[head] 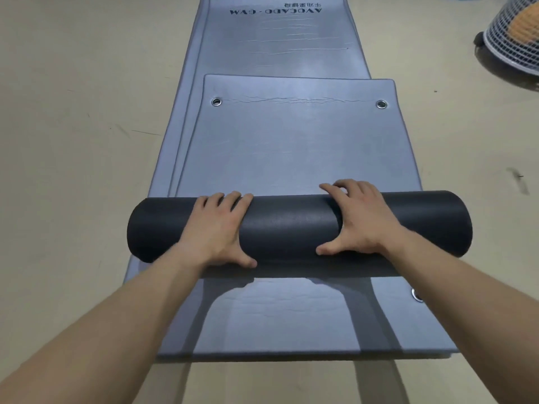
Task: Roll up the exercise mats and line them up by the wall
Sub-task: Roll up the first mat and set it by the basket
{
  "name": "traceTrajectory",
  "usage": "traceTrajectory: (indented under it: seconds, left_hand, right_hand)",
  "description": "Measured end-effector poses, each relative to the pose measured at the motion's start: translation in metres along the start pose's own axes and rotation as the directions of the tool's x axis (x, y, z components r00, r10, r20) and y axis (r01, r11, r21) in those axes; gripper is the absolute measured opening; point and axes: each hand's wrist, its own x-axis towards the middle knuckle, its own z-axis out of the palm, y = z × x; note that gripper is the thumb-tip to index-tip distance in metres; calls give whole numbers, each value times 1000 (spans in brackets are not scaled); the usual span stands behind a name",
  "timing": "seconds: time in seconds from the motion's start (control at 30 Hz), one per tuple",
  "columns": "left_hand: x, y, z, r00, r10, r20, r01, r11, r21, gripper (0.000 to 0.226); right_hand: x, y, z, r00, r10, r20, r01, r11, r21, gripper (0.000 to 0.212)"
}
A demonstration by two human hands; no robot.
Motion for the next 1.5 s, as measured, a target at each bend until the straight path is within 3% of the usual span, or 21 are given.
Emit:
traceTrajectory:
  seconds: [0.1, 0.17, 0.3, 0.33, 0.4, 0.5, 0.57, 0.63, 0.7, 0.8, 0.87, 1.03, 1.1, 1.2, 1.27, 1.33, 1.4, 1.5]
  left_hand:
    - [24, -8, -22, 995, 43, 86, -41, 999, -29, 134]
    - [26, -8, -23, 991, 28, 133, -20, 998, -60, 127]
    - [5, -3, -28, 938, 23, 347, 76, 960, -269, 119]
    - [-7, 0, -25, 939, 13, 343, 83, 961, -265, 124]
    - [-36, 16, -13, 979, -15, 201, 46, 988, -148, 133]
    - [-49, 36, -3, 999, -21, 28, 23, 998, -59, 128]
    - [-25, 24, -18, 995, -17, 95, 32, 987, -161, 122]
    - [-1, 7, -38, 977, 10, 213, 51, 959, -279, 119]
    - [5, 3, -38, 975, 21, 222, 43, 959, -280, 121]
    - [-15, 22, -14, 998, -42, -35, 40, 997, -59, 133]
    - [-11, 27, -10, 989, -77, -128, 79, 997, 14, 132]
    - [10, 9, -43, 996, -35, 82, 42, 995, -88, 119]
    - [-1, 10, -44, 988, -6, 156, 26, 992, -123, 119]
    - [1, 9, -49, 976, -4, 216, 39, 986, -161, 122]
    - [0, 9, -44, 988, -10, 156, 33, 989, -141, 127]
    - [-12, 14, -25, 999, -27, -19, 26, 999, -22, 137]
    - [-26, 24, -5, 994, -38, -104, 47, 995, 86, 144]
    - [-2, 19, -14, 991, -57, -123, 58, 998, 5, 137]
  right_hand:
    - [-17, -3, 26, 999, -34, -36, 25, 978, -208, 156]
    - [-7, -1, 19, 995, -60, -75, 42, 974, -222, 140]
    - [-6, 1, -5, 982, -140, 123, 160, 973, -167, 123]
    - [-12, -1, -5, 975, -151, 161, 176, 972, -158, 122]
    - [-14, -5, -10, 965, -152, 212, 181, 975, -128, 123]
    - [-1, -4, -22, 954, -104, 282, 116, 993, -26, 127]
    - [1, -2, -18, 979, -79, 188, 88, 995, -38, 132]
    - [-13, -6, -1, 999, -41, -19, 38, 991, -127, 134]
    - [-22, -13, 13, 993, -39, -110, 17, 981, -193, 131]
    - [-2, -9, -9, 997, -57, -58, 47, 985, -163, 123]
    - [18, -6, -33, 998, -55, 24, 58, 991, -124, 122]
    - [26, -14, -47, 968, -11, 251, 11, 1000, 4, 114]
    - [0, -19, -28, 987, -9, 157, 6, 1000, 20, 119]
    - [-47, -31, 6, 996, -16, -82, 3, 988, -156, 139]
    - [-41, -30, 6, 997, -6, -72, -4, 989, -150, 137]
    - [-12, -27, -12, 1000, 18, -22, -19, 997, -72, 132]
    - [13, -21, -29, 998, 0, 58, 3, 999, -54, 137]
    - [14, -13, -16, 999, -2, -47, 0, 998, -56, 140]
